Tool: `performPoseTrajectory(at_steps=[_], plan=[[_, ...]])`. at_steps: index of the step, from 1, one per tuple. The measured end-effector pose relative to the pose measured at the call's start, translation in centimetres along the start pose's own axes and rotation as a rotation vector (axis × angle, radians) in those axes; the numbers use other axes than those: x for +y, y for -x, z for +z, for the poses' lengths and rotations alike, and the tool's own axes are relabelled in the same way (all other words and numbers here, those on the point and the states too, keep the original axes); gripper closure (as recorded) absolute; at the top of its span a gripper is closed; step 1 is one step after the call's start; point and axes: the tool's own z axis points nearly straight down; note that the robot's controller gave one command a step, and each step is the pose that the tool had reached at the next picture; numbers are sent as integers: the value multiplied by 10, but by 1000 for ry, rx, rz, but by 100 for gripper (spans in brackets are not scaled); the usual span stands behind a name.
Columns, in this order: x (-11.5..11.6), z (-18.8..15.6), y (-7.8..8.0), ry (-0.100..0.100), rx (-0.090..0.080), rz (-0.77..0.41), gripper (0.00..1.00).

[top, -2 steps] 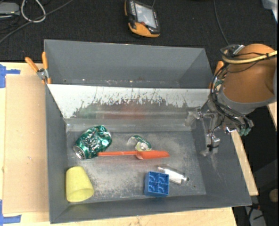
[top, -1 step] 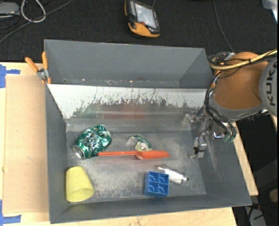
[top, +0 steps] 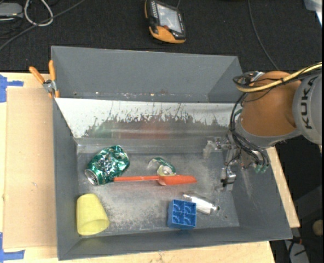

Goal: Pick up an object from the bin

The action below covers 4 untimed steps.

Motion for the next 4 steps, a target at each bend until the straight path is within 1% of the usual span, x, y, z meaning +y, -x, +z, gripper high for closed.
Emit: performPoseTrajectory(at_steps=[1,2,3,4], plan=[[9,19,11,1,1,151,0],[13,32,11,1,-1,144,0],[6,46,-7,3,-3,79,0],[-3,20,-3,3,-3,325,0]])
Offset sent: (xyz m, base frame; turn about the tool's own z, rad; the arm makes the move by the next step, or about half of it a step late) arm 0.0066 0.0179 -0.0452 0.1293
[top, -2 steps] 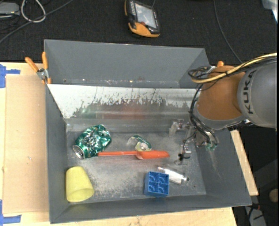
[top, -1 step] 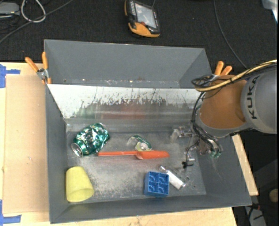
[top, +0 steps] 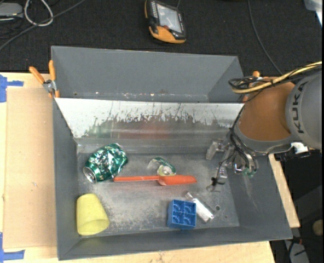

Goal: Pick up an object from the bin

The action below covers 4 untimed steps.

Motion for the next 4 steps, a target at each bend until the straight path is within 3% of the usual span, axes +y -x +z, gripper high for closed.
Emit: performPoseTrajectory(at_steps=[1,2,3,4], plan=[[6,34,-13,-2,13,-116,0],[22,43,20,0,-4,-157,0],[30,43,-5,-4,11,236,0],[38,33,25,0,-1,125,0]])
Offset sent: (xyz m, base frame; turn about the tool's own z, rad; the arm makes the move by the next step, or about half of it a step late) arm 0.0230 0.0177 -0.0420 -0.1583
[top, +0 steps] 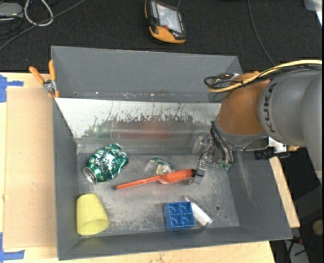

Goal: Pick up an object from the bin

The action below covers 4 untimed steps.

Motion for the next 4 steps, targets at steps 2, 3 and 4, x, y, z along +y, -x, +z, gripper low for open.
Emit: performPoseTrajectory(at_steps=[2,3,4], plan=[[15,10,-16,2,-4,33,0],[-3,2,-27,-3,14,88,0],[32,-76,-15,5,-7,17,0]])
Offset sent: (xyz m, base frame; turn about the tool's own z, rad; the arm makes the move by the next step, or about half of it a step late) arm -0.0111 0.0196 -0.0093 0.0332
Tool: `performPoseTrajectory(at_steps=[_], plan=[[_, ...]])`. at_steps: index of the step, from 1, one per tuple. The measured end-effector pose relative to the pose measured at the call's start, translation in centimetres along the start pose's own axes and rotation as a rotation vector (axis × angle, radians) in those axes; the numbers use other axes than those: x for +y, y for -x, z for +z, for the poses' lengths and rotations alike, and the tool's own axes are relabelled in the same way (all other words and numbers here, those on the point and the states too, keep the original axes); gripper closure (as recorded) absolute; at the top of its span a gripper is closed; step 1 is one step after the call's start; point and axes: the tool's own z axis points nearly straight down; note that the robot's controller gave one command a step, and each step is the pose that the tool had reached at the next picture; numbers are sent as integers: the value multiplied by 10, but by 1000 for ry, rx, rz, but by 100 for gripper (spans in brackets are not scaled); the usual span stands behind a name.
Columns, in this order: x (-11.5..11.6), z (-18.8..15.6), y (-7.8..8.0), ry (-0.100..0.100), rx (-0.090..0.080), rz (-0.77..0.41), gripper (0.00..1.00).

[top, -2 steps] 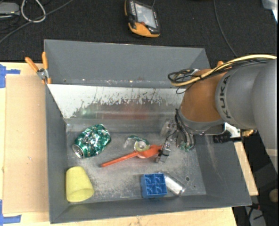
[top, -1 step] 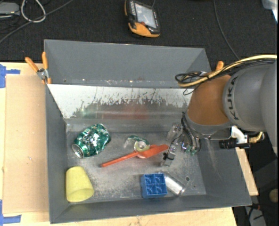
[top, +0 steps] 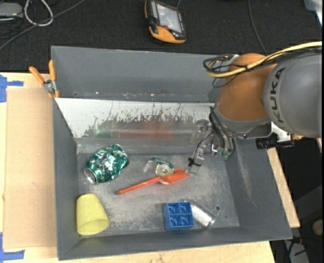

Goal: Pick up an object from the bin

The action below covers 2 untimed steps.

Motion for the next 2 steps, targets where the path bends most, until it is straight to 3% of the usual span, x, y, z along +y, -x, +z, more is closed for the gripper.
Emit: performPoseTrajectory(at_steps=[1,2], plan=[[-21,-87,-9,-11,26,50,100],[-21,-86,-9,-11,26,49,100]])
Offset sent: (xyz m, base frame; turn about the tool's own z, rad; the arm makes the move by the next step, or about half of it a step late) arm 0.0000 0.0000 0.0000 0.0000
